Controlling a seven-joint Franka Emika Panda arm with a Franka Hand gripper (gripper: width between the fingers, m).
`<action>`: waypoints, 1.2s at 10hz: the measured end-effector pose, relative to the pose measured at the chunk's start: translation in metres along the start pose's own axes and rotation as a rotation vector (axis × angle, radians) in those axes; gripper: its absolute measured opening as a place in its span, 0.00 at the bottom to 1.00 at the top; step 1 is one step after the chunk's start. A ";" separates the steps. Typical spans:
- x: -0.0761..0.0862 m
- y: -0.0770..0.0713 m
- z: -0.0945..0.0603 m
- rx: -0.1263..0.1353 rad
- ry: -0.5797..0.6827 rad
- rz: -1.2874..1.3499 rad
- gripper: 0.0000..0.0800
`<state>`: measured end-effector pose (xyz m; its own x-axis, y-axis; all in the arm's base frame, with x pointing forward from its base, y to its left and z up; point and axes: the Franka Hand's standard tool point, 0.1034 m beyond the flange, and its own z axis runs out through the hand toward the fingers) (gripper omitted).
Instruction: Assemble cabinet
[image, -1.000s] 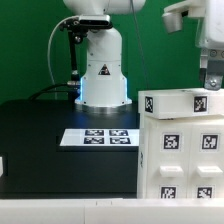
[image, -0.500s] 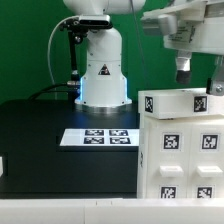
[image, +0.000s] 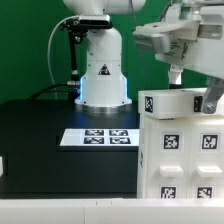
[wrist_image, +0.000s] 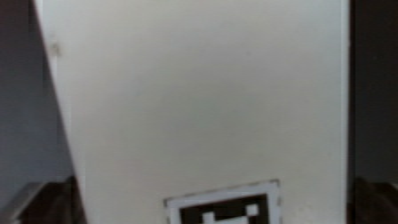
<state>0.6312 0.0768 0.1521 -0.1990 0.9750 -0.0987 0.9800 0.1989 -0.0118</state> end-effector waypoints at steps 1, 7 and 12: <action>0.000 0.000 0.000 0.001 0.000 0.039 0.70; -0.008 -0.005 0.003 -0.003 0.014 0.692 0.68; -0.001 -0.006 0.002 0.010 0.014 1.146 0.68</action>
Offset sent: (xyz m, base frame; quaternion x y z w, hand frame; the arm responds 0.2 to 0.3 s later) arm 0.0000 0.0000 0.0000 0.0000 0.0000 0.1296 0.9916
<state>0.6259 0.0742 0.1501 0.8107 0.5837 -0.0452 0.5855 -0.8077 0.0697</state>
